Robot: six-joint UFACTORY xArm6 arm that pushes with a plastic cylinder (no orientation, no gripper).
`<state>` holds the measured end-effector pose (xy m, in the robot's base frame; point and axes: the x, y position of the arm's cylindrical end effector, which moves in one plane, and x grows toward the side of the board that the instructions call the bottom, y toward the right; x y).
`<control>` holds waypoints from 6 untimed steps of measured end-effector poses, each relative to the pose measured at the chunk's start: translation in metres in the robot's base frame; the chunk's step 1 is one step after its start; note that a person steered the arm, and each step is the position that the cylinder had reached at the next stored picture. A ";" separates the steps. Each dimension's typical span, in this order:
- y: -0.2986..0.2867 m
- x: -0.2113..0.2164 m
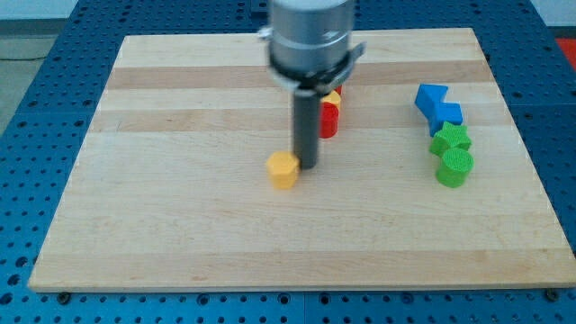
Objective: Place the arm towards the right side of the yellow heart
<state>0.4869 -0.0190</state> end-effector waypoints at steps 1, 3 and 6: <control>-0.004 0.029; -0.044 0.042; 0.138 -0.101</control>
